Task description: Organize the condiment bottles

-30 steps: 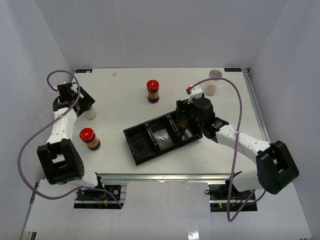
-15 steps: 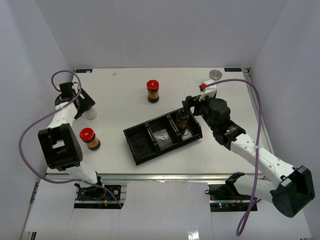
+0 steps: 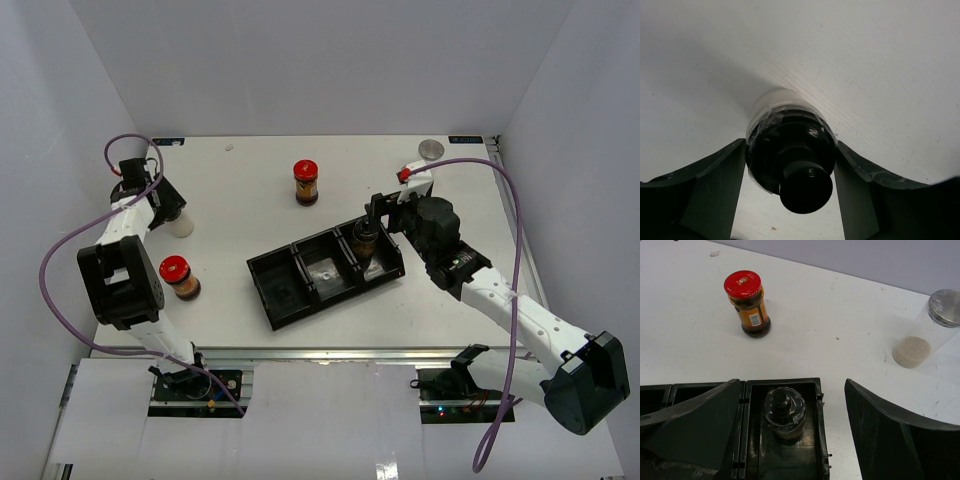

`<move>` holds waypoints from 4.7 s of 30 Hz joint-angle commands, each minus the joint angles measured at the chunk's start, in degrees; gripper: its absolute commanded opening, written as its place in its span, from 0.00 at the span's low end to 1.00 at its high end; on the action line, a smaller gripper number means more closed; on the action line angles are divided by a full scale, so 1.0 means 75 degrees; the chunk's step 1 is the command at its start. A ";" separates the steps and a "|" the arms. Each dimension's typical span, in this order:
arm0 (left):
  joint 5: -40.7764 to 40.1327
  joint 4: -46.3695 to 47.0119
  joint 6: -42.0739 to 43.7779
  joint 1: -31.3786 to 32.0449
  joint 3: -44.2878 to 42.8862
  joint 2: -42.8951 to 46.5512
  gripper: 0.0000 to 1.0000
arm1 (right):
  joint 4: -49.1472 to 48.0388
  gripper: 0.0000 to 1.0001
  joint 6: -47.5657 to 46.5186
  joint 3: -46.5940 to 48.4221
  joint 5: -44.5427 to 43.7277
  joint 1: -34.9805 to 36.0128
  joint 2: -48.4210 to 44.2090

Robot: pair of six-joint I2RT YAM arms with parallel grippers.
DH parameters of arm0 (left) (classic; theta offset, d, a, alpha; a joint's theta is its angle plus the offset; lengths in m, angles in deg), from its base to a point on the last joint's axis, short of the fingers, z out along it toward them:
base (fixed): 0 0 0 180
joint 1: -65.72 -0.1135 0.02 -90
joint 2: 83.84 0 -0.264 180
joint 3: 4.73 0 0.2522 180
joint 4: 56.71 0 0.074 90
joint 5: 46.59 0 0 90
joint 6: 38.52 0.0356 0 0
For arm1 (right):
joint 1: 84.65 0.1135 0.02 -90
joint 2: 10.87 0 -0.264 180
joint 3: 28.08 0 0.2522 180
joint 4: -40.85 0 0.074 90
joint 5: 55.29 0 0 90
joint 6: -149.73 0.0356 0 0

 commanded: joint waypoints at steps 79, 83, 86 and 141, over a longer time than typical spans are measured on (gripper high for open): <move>-0.2672 -0.1880 0.0373 1.0453 -0.4288 -0.1274 0.00 | 0.2863 0.90 0.2146 0.0935 -0.4396 -0.1015 -0.4555; -0.2621 -0.1867 0.0404 1.0461 -0.4492 -0.1624 0.00 | 0.2844 0.90 0.2069 0.0893 -0.4346 -0.1010 -0.4679; -0.2701 -0.1880 0.0371 1.0449 -0.4606 -0.1832 0.00 | 0.2803 0.90 0.1980 0.0821 -0.4292 -0.1010 -0.4683; -0.4906 -0.6039 -0.3647 0.8199 -0.3428 0.2112 0.95 | 0.3300 0.90 0.1882 0.0927 -0.2189 -0.1022 -0.3567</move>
